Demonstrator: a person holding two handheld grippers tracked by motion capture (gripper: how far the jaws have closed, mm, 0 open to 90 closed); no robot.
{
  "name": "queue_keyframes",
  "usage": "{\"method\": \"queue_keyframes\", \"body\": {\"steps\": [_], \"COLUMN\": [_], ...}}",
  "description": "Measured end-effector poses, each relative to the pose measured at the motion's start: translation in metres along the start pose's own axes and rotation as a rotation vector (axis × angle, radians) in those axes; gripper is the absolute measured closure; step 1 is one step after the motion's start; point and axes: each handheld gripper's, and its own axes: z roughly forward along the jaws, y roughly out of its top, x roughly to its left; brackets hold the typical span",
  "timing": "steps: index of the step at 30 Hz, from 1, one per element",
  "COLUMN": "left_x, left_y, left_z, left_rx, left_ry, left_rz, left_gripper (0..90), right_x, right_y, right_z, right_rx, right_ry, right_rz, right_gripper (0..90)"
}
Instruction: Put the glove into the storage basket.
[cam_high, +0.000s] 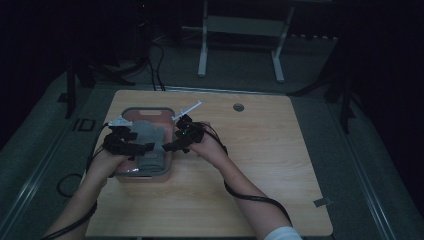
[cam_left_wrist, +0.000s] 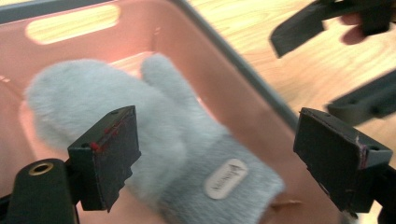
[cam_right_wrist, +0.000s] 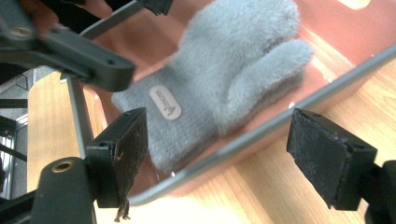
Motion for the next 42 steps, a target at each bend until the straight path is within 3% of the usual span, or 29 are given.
{"method": "queue_keyframes", "body": {"steps": [4,18,33,38,39,42], "left_x": [-0.015,-0.063,-0.108,-0.116,-0.121,-0.126], "left_y": [-0.002,-0.012,-0.025,-0.029,-0.033,-0.038], "left_z": [-0.006,-0.008,0.007,0.013,0.019,0.027], "left_rx": [-0.040,-0.096,-0.115,-0.098,-0.086,-0.069], "left_ry": [-0.031,-0.135,-0.225,-0.254,-0.275,-0.299], "left_rz": [0.022,0.108,0.203,0.218,0.222,0.229], "left_gripper": [14.8,14.8,14.8,14.8,14.8,14.8], "right_x": [0.001,-0.001,-0.008,-0.011,-0.012,-0.016], "right_y": [-0.010,-0.041,-0.091,-0.105,-0.108,-0.127], "right_z": [-0.005,-0.025,-0.046,-0.049,-0.049,-0.052], "right_rx": [0.001,0.005,0.008,0.017,0.021,0.026], "right_ry": [-0.013,-0.045,-0.079,-0.085,-0.082,-0.084], "right_rz": [-0.027,-0.067,-0.090,-0.091,-0.087,-0.082], "right_gripper": [19.6,19.7,19.4,19.5,19.5,19.5]}}
